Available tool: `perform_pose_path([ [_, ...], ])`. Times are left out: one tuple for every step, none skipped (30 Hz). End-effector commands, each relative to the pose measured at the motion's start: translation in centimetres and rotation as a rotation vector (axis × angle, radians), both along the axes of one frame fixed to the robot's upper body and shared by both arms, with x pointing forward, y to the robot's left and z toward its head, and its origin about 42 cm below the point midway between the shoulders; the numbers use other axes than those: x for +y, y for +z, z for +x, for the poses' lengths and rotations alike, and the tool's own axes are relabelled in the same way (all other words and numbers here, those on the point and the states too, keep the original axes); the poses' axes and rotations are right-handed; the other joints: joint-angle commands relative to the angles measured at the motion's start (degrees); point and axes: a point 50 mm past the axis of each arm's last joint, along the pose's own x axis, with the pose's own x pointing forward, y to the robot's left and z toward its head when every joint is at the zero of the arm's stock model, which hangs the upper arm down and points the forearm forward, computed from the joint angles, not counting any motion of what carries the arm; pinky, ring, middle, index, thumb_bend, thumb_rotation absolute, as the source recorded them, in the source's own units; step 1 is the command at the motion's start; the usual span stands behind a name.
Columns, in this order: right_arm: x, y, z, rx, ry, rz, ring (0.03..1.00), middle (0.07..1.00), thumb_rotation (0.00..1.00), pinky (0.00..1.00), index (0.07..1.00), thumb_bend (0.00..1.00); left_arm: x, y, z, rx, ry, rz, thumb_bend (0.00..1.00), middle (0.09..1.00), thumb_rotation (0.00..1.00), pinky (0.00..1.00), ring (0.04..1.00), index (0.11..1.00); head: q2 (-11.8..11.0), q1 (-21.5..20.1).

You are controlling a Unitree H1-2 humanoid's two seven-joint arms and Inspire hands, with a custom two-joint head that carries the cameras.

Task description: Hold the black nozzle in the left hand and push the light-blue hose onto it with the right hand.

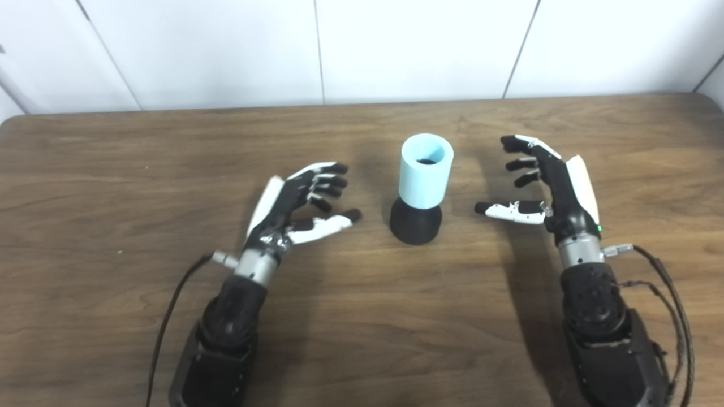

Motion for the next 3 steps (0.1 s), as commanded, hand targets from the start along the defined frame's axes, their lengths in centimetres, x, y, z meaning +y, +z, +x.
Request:
perform_pose_path([
  [-0.33,1.19,0.57,-0.092,-0.009,0.028,0.616,0.718,0.02,0.46,0.701,0.63,0.93,1.16,0.77,-0.042,0.007,-0.093,0.77,0.785,0.29,0.67,0.757,0.784,-0.9,-0.04],
  [-0.39,0.89,0.63,-0.1,-0.009,0.038,0.616,0.716,0.03,0.46,0.7,0.63,1.01,0.98,0.84,-0.041,0.004,-0.124,0.78,0.801,0.3,0.68,0.775,0.8,-1.73,-0.07],
  [-0.46,0.57,0.67,-0.109,-0.006,0.047,0.615,0.713,0.03,0.46,0.699,0.63,1.08,0.8,0.91,-0.042,0.002,-0.139,0.79,0.829,0.3,0.71,0.804,0.836,-2.33,-0.14],
])
